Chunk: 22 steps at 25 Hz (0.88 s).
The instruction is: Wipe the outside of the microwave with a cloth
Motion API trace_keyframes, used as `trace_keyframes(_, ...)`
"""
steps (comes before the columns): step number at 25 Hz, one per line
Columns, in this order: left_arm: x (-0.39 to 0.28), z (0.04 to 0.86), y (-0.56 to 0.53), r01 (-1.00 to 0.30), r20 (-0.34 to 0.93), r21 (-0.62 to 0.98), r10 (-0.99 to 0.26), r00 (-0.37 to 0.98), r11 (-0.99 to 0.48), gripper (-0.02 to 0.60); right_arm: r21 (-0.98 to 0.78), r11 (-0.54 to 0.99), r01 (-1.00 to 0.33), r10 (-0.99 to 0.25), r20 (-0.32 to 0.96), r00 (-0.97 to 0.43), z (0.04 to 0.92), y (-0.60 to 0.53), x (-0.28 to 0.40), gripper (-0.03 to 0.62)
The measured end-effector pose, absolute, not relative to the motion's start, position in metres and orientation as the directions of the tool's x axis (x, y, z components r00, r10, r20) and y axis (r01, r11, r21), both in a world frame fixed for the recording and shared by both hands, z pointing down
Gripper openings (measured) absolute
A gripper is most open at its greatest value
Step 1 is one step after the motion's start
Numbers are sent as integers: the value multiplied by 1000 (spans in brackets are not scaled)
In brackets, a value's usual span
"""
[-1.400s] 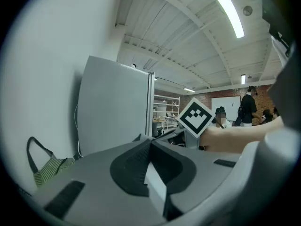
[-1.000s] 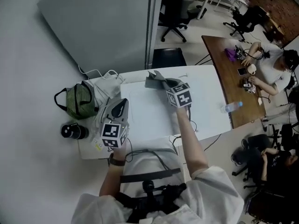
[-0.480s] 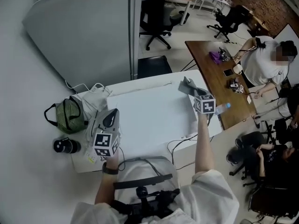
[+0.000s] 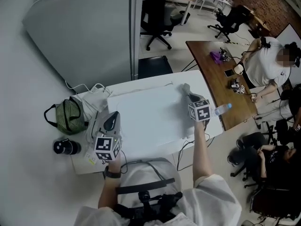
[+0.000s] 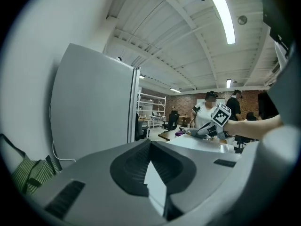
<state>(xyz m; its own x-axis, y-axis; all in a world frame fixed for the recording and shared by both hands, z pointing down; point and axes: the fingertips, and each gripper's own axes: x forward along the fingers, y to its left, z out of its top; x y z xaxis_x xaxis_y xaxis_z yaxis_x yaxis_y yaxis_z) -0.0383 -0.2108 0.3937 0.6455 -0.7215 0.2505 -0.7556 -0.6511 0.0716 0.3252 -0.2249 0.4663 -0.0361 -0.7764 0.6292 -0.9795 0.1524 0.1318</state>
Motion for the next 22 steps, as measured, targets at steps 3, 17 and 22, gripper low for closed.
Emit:
trace_keyframes(3,-53,397,-203,-768,249,90,-732,634,-635,28,77,283,-956,-754,634,-172,465,-227,243,26)
trace_keyframes(17,-162,382,-197,-894,216,-20,-875,433,-448,28,-286,773,-566,-430,420,-800,437,-202,-137,26)
trace_keyframes(22,-176,385,-189,-907,236,-22,-883,405,-421,28,-338,791,-510,-387,368,-845,428,-192,-161,26)
